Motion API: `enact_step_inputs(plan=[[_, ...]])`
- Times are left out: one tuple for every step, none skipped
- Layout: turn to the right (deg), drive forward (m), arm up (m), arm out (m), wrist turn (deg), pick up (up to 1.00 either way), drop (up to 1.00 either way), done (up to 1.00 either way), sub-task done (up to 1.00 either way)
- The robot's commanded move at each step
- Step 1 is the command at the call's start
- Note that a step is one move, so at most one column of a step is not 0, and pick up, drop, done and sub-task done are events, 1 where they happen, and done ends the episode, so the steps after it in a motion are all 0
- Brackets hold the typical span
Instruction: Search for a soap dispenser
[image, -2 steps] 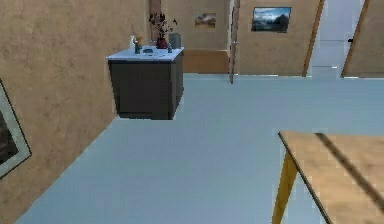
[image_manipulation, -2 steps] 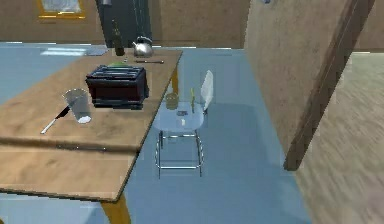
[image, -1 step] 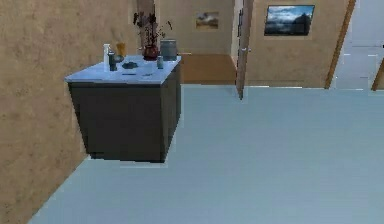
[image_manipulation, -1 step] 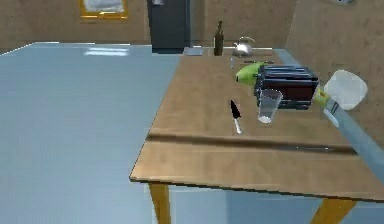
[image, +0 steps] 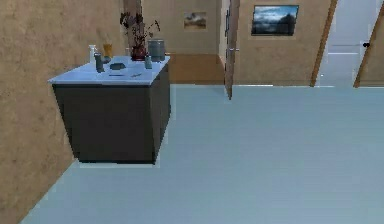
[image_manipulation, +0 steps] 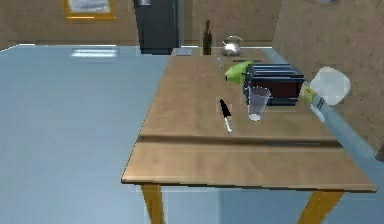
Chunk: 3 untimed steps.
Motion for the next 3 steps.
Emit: enact_step_inputs(plan=[[0.0,1.00,0.00,0.00,0.0,0.00,0.00,0.00,0.00],[3.0,0.00,0.00,0.00,0.0,0.00,0.00,0.00,0.00],[0.0,0.55,0.00,0.00,0.0,0.00,0.00,0.00,0.00]])
